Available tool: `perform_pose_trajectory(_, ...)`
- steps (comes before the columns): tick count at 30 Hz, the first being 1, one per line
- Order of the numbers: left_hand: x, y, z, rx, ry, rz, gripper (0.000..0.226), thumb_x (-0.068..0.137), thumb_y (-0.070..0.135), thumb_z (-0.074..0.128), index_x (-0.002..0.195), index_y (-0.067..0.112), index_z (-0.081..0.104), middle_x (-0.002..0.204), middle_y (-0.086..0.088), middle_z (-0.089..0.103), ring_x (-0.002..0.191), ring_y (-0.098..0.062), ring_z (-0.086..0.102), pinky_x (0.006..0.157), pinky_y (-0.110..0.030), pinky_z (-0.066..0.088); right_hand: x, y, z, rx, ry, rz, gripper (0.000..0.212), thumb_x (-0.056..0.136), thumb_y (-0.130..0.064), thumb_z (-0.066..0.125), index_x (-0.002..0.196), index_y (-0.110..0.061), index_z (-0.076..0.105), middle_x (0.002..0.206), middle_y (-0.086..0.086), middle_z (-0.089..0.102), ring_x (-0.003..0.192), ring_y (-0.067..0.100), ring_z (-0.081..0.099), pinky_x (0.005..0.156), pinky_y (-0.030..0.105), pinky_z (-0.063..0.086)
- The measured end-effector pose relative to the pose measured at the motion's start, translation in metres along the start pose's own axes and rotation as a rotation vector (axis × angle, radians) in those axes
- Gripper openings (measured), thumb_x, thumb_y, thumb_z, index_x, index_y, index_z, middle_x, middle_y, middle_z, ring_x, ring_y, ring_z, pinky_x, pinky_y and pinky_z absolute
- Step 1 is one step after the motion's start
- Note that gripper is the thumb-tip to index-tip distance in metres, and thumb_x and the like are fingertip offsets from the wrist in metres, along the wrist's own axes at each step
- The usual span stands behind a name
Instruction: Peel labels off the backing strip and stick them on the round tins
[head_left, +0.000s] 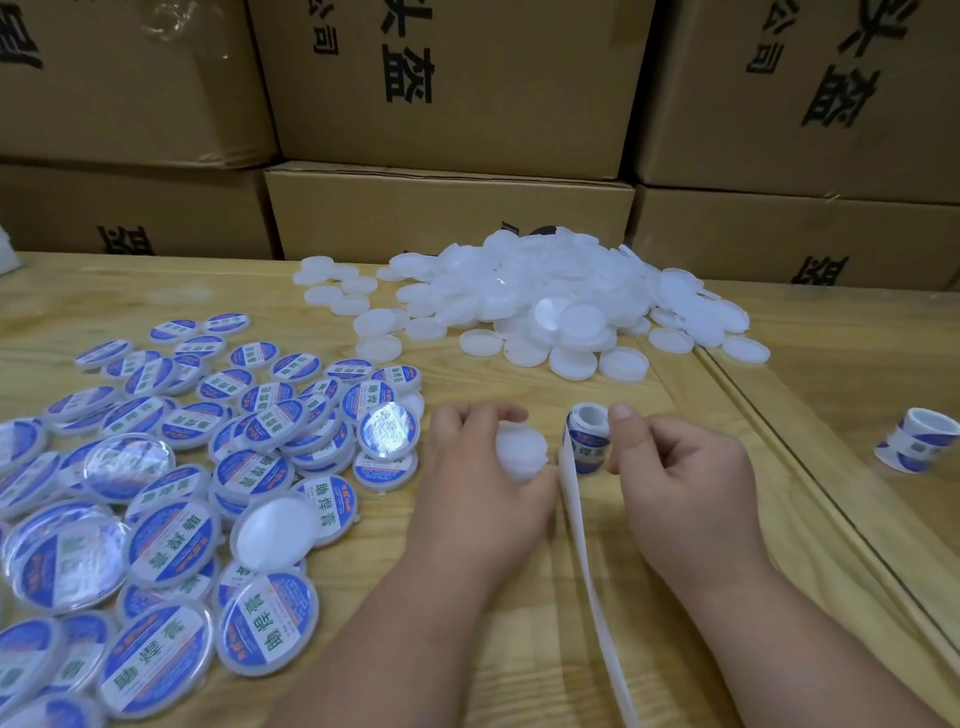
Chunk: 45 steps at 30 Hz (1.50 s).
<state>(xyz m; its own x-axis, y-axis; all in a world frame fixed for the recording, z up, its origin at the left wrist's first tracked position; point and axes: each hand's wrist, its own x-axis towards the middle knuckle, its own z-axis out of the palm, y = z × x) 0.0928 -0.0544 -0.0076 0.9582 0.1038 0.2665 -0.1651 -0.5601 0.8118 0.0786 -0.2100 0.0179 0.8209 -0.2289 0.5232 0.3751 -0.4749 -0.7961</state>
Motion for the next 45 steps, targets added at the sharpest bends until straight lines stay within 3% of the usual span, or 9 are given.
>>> perform_pose_trajectory(7, 0.018, 0.006, 0.003, -0.143, 0.045, -0.017, 0.074, 0.077, 0.044, 0.08, 0.143, 0.045, 0.045, 0.123, 0.014, 0.029, 0.096, 0.028, 0.036, 0.076, 0.012, 0.024, 0.005, -0.001, -0.005, -0.109, -0.012, -0.027, 0.061, 0.089, -0.049, 0.055, 0.054, 0.001, 0.051, 0.046, 0.007, 0.033, 0.047, 0.018, 0.033, 0.048, 0.032, 0.03)
perform_pose_trajectory(10, 0.017, 0.006, 0.003, -0.211, 0.071, 0.013, 0.07, 0.076, 0.034, 0.079, 0.133, 0.053, 0.044, 0.123, 0.015, 0.032, 0.104, 0.032, 0.033, 0.076, 0.012, 0.024, 0.004, 0.001, -0.003, -0.118, -0.046, -0.013, 0.063, 0.088, -0.055, 0.054, 0.053, -0.003, 0.05, 0.042, -0.003, 0.03, 0.045, 0.013, 0.031, 0.047, 0.031, 0.031)
perform_pose_trajectory(16, 0.018, 0.003, 0.0, -0.237, 0.03, 0.039, 0.056, 0.07, 0.012, 0.078, 0.106, 0.048, 0.054, 0.118, 0.013, 0.036, 0.094, 0.028, 0.039, 0.071, 0.006, 0.031, 0.0, 0.003, 0.005, -0.113, -0.133, 0.072, 0.073, 0.081, -0.069, 0.046, 0.059, -0.001, 0.058, 0.052, 0.018, 0.055, 0.052, 0.034, 0.052, 0.052, 0.043, 0.046)
perform_pose_trajectory(22, 0.019, 0.006, 0.002, -0.235, -0.014, -0.012, 0.055, 0.078, 0.046, 0.079, 0.129, 0.045, 0.059, 0.122, 0.014, 0.035, 0.102, 0.015, 0.045, 0.074, 0.01, 0.028, 0.0, 0.005, 0.012, -0.14, -0.202, 0.099, 0.074, 0.078, -0.072, 0.044, 0.061, -0.002, 0.06, 0.058, 0.019, 0.06, 0.059, 0.035, 0.057, 0.054, 0.046, 0.046)
perform_pose_trajectory(27, 0.019, 0.009, 0.001, -0.235, 0.007, 0.01, 0.049, 0.077, 0.051, 0.08, 0.115, 0.048, 0.049, 0.121, 0.018, 0.041, 0.096, 0.033, 0.035, 0.077, 0.009, 0.027, 0.001, 0.002, 0.012, -0.119, -0.224, 0.131, 0.073, 0.079, -0.071, 0.045, 0.061, -0.002, 0.061, 0.057, 0.017, 0.061, 0.06, 0.032, 0.058, 0.055, 0.045, 0.047)
perform_pose_trajectory(32, 0.017, 0.012, -0.001, -0.371, -0.048, 0.057, 0.042, 0.083, 0.047, 0.075, 0.115, 0.044, 0.048, 0.122, 0.025, 0.052, 0.114, 0.018, 0.044, 0.086, -0.003, 0.037, 0.0, 0.001, 0.011, -0.076, -0.227, 0.142, 0.072, 0.081, -0.075, 0.049, 0.055, -0.008, 0.056, 0.053, 0.011, 0.059, 0.055, 0.028, 0.056, 0.054, 0.041, 0.045)
perform_pose_trajectory(39, 0.016, 0.013, -0.008, -0.766, 0.022, 0.113, 0.042, 0.076, 0.045, 0.07, 0.108, 0.031, 0.047, 0.109, -0.001, 0.068, 0.107, -0.009, 0.064, 0.093, -0.023, 0.049, 0.0, 0.006, 0.011, -0.099, -0.231, 0.18, 0.067, 0.071, -0.077, 0.053, 0.063, -0.01, 0.059, 0.056, 0.013, 0.059, 0.047, 0.02, 0.051, 0.047, 0.032, 0.041)
perform_pose_trajectory(43, 0.019, 0.011, -0.006, -0.793, 0.061, 0.065, 0.03, 0.084, 0.023, 0.07, 0.106, 0.027, 0.05, 0.089, -0.004, 0.073, 0.104, -0.022, 0.072, 0.101, -0.047, 0.052, 0.0, 0.009, 0.014, -0.102, -0.273, 0.204, 0.038, 0.072, -0.061, 0.062, 0.072, -0.023, 0.064, 0.044, -0.007, 0.048, 0.042, 0.006, 0.042, 0.047, 0.024, 0.036)
perform_pose_trajectory(45, 0.02, 0.011, -0.004, -0.749, 0.058, 0.055, 0.028, 0.089, 0.017, 0.066, 0.108, 0.031, 0.051, 0.08, 0.003, 0.073, 0.097, -0.018, 0.075, 0.096, -0.047, 0.054, 0.001, 0.012, 0.014, -0.117, -0.274, 0.199, 0.016, 0.08, -0.042, 0.066, 0.074, -0.028, 0.063, 0.042, -0.012, 0.045, 0.04, 0.005, 0.04, 0.044, 0.018, 0.033)
